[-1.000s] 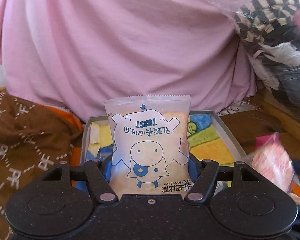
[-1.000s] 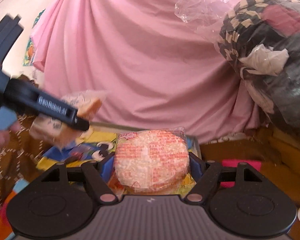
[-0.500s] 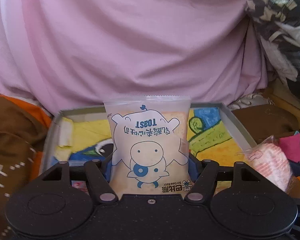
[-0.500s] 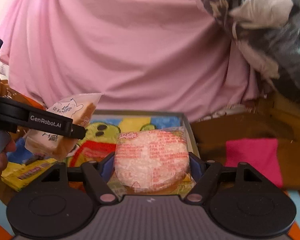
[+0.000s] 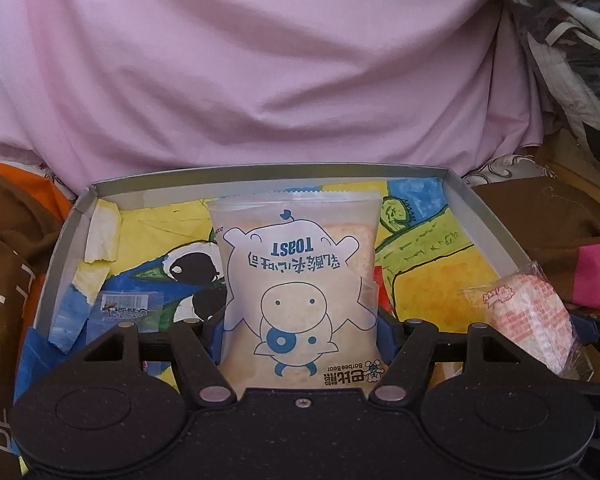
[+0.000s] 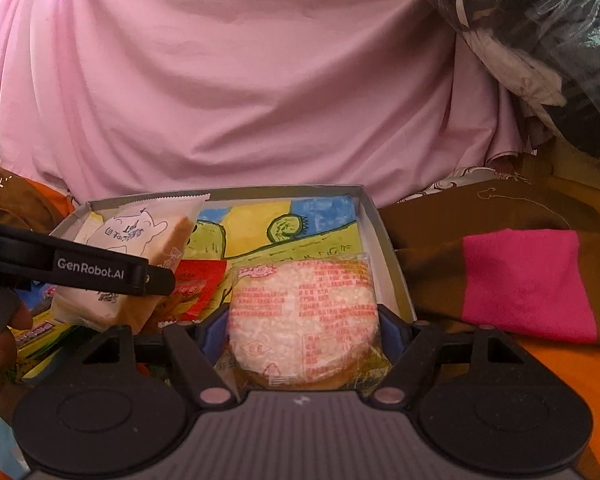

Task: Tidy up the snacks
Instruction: 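Lower the TOAST packet into the tray with the left tool while the right tool lowers the pink cake, then open both tools and withdraw them from the tray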

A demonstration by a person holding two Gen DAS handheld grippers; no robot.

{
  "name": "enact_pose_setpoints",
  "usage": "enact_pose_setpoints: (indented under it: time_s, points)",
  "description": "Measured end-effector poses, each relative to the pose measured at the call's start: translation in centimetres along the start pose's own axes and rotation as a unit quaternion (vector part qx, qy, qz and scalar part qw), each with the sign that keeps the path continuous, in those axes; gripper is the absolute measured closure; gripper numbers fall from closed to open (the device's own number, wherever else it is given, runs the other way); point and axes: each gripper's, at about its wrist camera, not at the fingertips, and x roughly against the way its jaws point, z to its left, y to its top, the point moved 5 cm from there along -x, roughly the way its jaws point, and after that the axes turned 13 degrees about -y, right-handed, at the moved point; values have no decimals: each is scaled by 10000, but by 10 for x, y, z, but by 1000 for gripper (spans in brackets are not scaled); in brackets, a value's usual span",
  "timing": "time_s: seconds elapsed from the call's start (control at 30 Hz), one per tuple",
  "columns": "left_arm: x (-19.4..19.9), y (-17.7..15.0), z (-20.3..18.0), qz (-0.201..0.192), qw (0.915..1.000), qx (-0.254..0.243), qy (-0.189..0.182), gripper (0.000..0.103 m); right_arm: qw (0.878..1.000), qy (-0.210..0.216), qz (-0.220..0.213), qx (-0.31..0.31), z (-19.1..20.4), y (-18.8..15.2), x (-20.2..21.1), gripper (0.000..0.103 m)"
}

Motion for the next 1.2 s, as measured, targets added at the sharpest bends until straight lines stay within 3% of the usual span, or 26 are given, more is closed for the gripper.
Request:
enact_pose_setpoints:
  time_s: [0.27,0.53,0.67,1.03,1.2]
  points:
    - [-3,1,-3,200,9998,39,39,32,10000,-28,34,73,-1,3,0,20]
    - [10,6,-1,104,9990,438,-20,20,9998,-82,-29,192,-6,7,14,6]
    - [27,10,-3,-141,9978,645,-63,13,9994,-110,-231,219,-9,14,30,0]
    - [93,21,-24,-781,9958,475,-19,10,9963,-109,-842,154,-22,44,86,0]
    - [128,23,-36,-1020,9942,343,46,5,9938,-85,-1098,156,-28,53,117,0]
